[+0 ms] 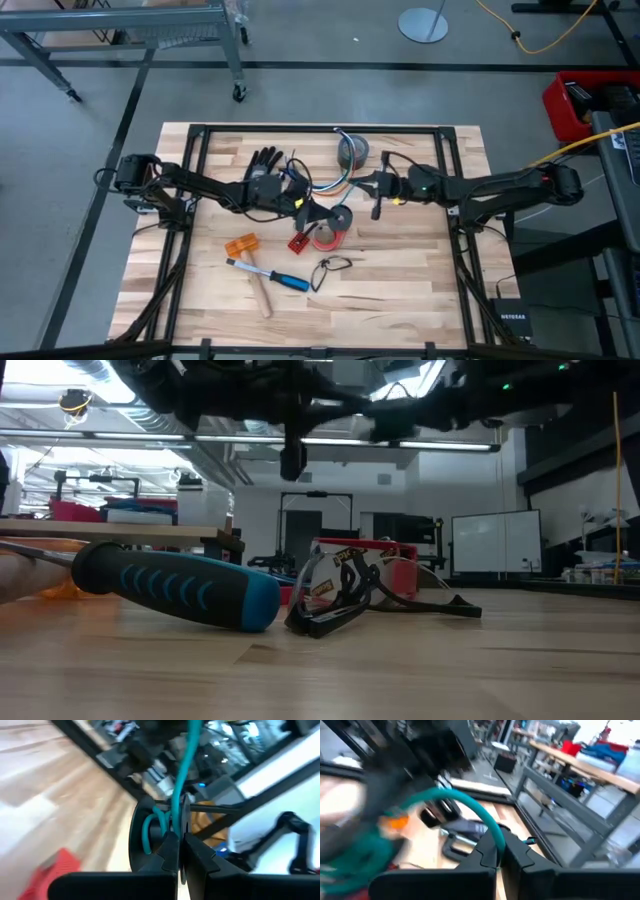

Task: Coil cords
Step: Uncoil the green wire from the spool

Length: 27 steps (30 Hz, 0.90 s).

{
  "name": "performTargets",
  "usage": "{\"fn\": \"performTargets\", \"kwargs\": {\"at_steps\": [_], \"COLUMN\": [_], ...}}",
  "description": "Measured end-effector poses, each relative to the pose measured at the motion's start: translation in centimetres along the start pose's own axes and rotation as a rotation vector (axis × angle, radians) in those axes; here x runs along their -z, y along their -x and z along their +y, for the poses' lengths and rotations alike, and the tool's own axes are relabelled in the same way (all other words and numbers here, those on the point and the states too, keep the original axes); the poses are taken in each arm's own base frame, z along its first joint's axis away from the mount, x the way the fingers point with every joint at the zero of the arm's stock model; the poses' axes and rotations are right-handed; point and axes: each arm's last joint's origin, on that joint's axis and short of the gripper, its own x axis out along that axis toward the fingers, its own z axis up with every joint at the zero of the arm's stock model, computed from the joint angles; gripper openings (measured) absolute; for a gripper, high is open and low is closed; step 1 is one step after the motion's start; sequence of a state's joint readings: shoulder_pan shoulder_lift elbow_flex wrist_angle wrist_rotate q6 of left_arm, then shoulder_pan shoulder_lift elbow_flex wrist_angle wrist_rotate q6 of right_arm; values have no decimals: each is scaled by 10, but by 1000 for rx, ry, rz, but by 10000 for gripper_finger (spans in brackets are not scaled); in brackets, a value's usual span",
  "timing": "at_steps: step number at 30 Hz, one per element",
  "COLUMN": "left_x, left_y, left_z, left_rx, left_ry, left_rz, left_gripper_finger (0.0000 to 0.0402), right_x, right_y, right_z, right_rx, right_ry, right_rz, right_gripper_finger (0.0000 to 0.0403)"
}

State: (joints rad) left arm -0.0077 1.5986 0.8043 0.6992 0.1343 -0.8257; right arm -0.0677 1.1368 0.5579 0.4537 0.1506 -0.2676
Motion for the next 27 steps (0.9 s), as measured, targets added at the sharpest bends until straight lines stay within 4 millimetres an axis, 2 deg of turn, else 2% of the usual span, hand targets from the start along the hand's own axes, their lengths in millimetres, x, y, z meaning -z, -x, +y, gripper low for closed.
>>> {"fn": "performTargets", "kwargs": {"at_steps": [9, 14, 19, 27], "left_x": [2, -5, -14, -29], "left_y": [-1, 1, 3, 7], "left_z": [-18, -24, -23, -5], "left_rx": [132, 191, 200, 104], "left_ry": [-37, -132, -222, -272], "left_rz": [-45, -116, -193, -187], "left_gripper_finger": [0, 0, 0, 0], "right_x": [8, 13, 22, 33], "right_y": [-41, -59, -63, -56], "right_z": [1, 9, 16, 22], "right_rx": [-18, -147, -264, -424], "right_ry": [12, -29, -122, -210], "right_rz": [102, 113, 194, 323], "right_gripper_finger": [5, 5, 5, 5]}}
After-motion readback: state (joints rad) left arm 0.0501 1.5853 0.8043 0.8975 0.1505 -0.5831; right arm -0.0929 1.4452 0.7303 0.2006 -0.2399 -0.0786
